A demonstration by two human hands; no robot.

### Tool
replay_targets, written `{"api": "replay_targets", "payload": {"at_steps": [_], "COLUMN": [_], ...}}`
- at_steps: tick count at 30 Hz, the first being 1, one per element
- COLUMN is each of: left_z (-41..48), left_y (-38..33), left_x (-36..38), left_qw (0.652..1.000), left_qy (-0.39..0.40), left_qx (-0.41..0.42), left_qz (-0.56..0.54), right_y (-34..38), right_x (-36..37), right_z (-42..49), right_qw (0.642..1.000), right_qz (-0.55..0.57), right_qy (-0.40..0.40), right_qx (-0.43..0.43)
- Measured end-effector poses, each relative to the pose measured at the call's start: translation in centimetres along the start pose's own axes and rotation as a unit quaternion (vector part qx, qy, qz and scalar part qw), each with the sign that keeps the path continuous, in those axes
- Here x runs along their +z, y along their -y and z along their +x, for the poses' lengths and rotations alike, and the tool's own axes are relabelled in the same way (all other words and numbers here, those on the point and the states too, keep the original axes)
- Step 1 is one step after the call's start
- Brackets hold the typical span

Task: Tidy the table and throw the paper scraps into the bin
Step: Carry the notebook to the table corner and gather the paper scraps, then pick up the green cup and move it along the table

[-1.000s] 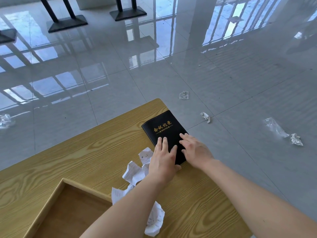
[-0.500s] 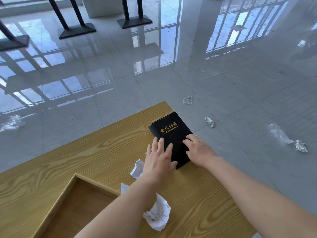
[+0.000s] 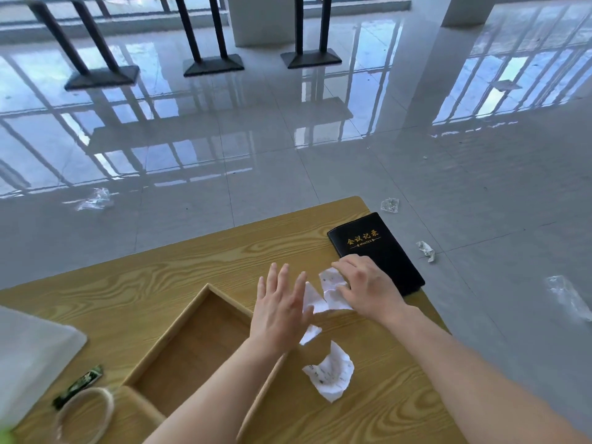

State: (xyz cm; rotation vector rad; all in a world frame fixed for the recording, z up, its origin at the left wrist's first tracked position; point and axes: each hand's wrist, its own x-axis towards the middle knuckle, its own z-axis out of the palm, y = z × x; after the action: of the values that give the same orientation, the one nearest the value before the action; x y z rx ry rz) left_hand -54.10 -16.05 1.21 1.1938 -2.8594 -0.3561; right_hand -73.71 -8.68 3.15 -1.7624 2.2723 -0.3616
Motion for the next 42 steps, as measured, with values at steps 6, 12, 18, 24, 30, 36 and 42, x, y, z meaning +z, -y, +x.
{"api": "replay_targets", "payload": {"at_steps": [6, 12, 18, 24, 30, 36, 42], "left_z": [-4.3, -10.0, -17.5, -26.5, -34.4, -38.9, -40.1], "left_y": [3.6, 7.7, 13.6, 19.9, 26.7, 32.7, 37.1], "left_x": [-1.8, -4.0, -5.6, -6.7, -6.8, -5.9, -4.5], "left_qw": [0.999, 0.992, 0.977, 0.959, 0.944, 0.934, 0.887], "left_qy": [-0.033, -0.078, -0.102, -0.117, -0.091, -0.064, -0.095], "left_qx": [-0.035, -0.097, -0.188, -0.258, -0.315, -0.346, -0.414], "left_qz": [0.009, 0.007, 0.004, -0.014, -0.030, -0.058, -0.181], "right_y": [6.1, 13.0, 21.6, 30.6, 40.0, 47.7, 52.2], "right_x": [1.1, 2.7, 5.3, 8.7, 12.9, 17.5, 21.0], "right_z": [0.1, 0.1, -0.4, -1.9, -3.1, -4.0, -4.8], "right_qw": [0.999, 0.994, 0.980, 0.970, 0.963, 0.963, 0.959], "right_qz": [0.020, 0.045, 0.060, 0.074, 0.091, 0.090, 0.116], "right_qy": [0.011, 0.033, 0.062, 0.091, 0.141, 0.174, 0.208], "right_qx": [-0.046, -0.099, -0.177, -0.212, -0.212, -0.187, -0.153]}}
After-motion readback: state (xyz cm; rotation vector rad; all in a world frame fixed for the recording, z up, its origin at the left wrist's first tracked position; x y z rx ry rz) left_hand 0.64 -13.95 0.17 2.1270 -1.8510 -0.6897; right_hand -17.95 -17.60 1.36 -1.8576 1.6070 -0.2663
